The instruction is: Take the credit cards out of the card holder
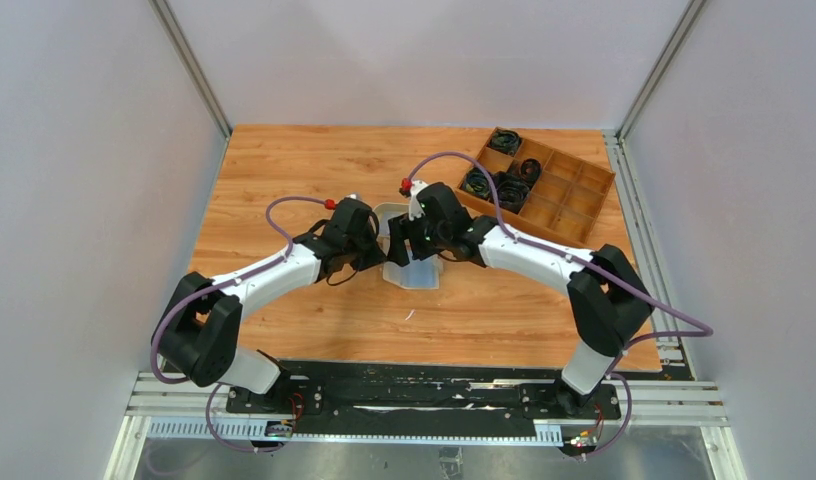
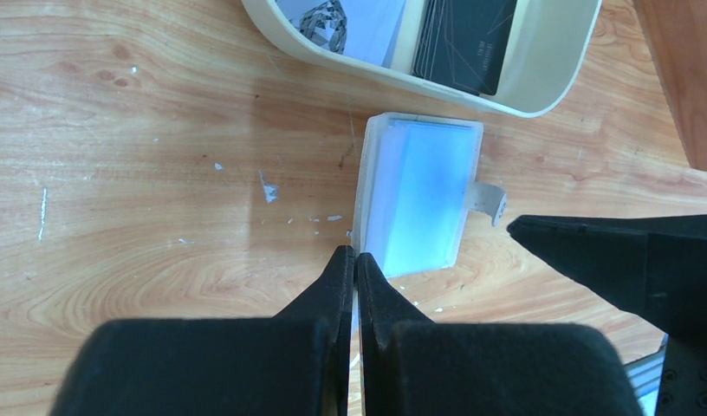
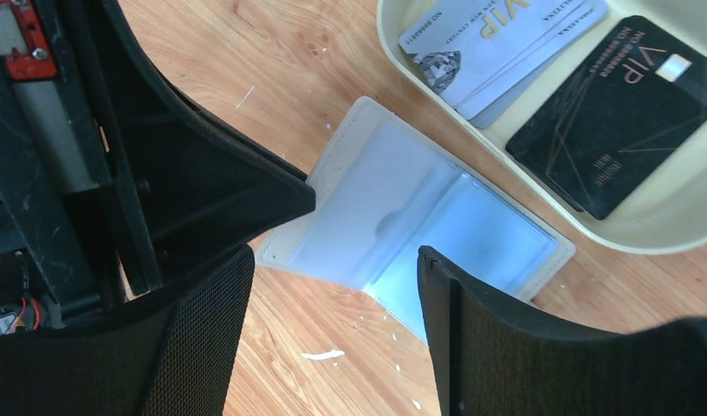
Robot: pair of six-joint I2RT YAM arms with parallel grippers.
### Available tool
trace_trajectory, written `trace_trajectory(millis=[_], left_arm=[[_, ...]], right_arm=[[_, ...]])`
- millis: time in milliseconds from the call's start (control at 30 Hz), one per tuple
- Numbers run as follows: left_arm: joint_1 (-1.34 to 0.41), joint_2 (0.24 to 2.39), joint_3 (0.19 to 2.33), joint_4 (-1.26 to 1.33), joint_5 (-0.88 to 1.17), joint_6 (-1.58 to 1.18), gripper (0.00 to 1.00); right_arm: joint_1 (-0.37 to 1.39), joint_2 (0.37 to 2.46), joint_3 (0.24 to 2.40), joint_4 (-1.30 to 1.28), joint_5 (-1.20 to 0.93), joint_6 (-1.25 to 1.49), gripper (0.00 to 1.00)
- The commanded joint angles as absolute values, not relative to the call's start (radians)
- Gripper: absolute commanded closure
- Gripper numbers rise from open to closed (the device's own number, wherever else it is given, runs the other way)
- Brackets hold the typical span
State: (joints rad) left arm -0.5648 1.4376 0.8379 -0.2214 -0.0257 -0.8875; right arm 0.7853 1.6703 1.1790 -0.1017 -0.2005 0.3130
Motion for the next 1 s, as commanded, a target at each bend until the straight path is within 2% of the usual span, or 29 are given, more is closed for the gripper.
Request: trace_trajectory(millis=[0,700,967], left_arm=[[-0.563,1.441,0.867,-0.256,-0.048,-0.887,1.00],[-0.564,1.460,0.889,-0.312,-0.070,-0.893,1.00],[-0.564,1.463,0.895,-0.322,-0.071,-0.894,1.00]], right_arm=[[0.799,1.714,1.171,-0.040,-0.259,0.357,0.27],[0.805,1.813,1.107,0.091,-0.290,0.348,0.27],[0.806,1.861,1.126,0.050,-0.246,0.337,0.27]])
